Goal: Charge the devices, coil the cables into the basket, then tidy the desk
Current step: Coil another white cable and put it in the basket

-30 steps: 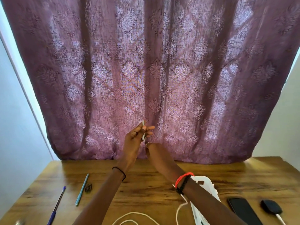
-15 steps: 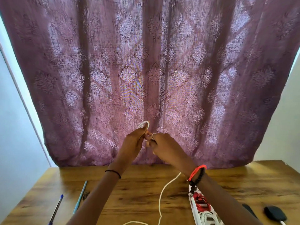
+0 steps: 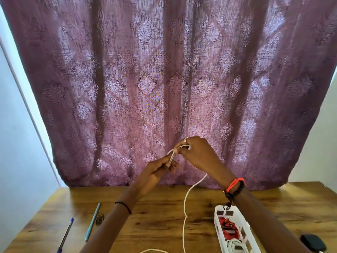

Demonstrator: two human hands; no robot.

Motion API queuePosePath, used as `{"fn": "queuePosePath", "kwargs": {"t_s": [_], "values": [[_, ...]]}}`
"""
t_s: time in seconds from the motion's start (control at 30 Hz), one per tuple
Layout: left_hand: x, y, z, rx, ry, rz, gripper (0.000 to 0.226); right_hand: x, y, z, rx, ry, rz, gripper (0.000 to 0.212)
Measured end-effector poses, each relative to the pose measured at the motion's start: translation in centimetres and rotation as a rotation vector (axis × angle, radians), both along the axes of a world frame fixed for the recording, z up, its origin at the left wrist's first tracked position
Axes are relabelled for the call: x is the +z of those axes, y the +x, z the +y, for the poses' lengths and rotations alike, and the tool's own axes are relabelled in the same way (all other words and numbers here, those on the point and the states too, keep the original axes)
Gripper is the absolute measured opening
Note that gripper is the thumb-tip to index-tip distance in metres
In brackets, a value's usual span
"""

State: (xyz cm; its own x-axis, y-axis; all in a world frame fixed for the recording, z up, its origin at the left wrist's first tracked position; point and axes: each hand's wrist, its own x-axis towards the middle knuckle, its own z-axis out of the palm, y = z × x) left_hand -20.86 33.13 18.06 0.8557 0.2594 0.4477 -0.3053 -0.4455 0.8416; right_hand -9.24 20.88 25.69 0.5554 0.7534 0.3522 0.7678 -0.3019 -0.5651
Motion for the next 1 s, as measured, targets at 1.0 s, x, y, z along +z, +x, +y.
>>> {"fn": "queuePosePath", "kwargs": {"t_s": [1.0], "values": [[3.9,2.8,-0.5,-0.178,-1.339,-0.417,0.025,-3.7,-1.6,3.1,-0.004,0.612,0.843,0.010]]}}
